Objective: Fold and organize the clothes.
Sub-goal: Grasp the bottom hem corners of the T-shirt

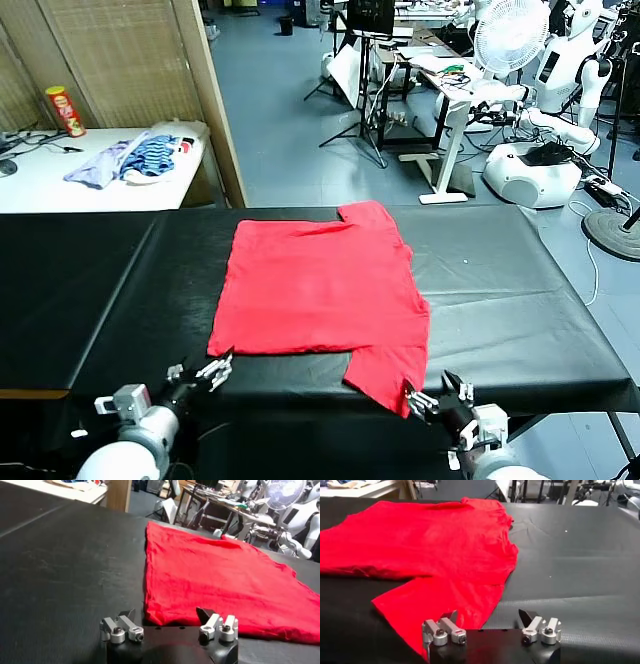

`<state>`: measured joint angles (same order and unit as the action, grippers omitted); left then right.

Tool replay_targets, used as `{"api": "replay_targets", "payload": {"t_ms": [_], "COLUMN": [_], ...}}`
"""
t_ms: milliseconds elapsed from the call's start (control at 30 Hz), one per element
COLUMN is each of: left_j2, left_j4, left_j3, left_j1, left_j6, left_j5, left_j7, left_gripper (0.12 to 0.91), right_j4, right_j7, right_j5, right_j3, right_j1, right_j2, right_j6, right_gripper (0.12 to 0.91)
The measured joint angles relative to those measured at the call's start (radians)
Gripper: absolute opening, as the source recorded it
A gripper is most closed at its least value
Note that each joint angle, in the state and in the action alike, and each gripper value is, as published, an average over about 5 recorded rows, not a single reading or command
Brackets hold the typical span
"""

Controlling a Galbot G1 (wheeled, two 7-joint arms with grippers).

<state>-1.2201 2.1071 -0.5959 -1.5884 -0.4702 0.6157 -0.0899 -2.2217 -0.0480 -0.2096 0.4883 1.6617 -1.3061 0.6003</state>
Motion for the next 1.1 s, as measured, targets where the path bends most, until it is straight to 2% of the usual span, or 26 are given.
{"api": "replay_targets", "payload": {"t_ms": [167, 300, 333, 400, 433, 567, 667, 733, 933, 1100], "left_j2": [-0.004, -0.005, -0.005, -0.006, -0.007, -0.009, -0.015, -0.022, -0.042, -0.051], "left_j4": [-0.010, -0.027, -0.032, -0.043, -0.048, -0.056, -0.051, -0.042, 0.016, 0.086], "left_j3": [0.002, 0.006, 0.006, 0.007, 0.008, 0.011, 0.017, 0.020, 0.008, -0.002], "left_j1": [0.004, 0.012, 0.015, 0.021, 0.023, 0.025, 0.017, 0.010, -0.033, -0.085], "left_j6": [-0.005, 0.004, 0.008, 0.015, 0.019, 0.024, 0.027, 0.029, 0.024, 0.050], "left_j5": [-0.014, -0.014, -0.014, -0.012, -0.011, -0.007, -0.006, -0.012, -0.035, -0.030], "left_j7": [0.003, 0.005, 0.006, 0.009, 0.010, 0.018, 0.020, 0.020, 0.007, 0.004], "left_gripper": [0.798, 0.753, 0.710, 0.620, 0.553, 0.335, 0.182, 0.133, 0.126, 0.126], "right_j4": [0.016, 0.024, 0.025, 0.027, 0.027, 0.021, 0.007, -0.006, -0.074, -0.104], "right_j7": [0.000, 0.002, 0.002, 0.002, 0.002, -0.005, -0.019, -0.029, -0.042, -0.041], "right_j5": [0.015, 0.025, 0.027, 0.032, 0.034, 0.038, 0.038, 0.037, 0.017, -0.053], "right_j3": [-0.013, -0.025, -0.027, -0.029, -0.029, -0.028, -0.023, -0.017, 0.017, 0.061], "right_j1": [-0.007, -0.009, -0.009, -0.006, -0.003, 0.010, 0.023, 0.034, 0.081, 0.074], "right_j2": [-0.006, -0.014, -0.016, -0.020, -0.022, -0.028, -0.031, -0.032, -0.022, 0.001], "right_j6": [-0.001, -0.001, -0.001, 0.000, 0.000, 0.000, 0.004, 0.011, 0.025, -0.032], "right_gripper": [0.776, 0.585, 0.509, 0.410, 0.344, 0.164, 0.124, 0.123, 0.123, 0.123]}}
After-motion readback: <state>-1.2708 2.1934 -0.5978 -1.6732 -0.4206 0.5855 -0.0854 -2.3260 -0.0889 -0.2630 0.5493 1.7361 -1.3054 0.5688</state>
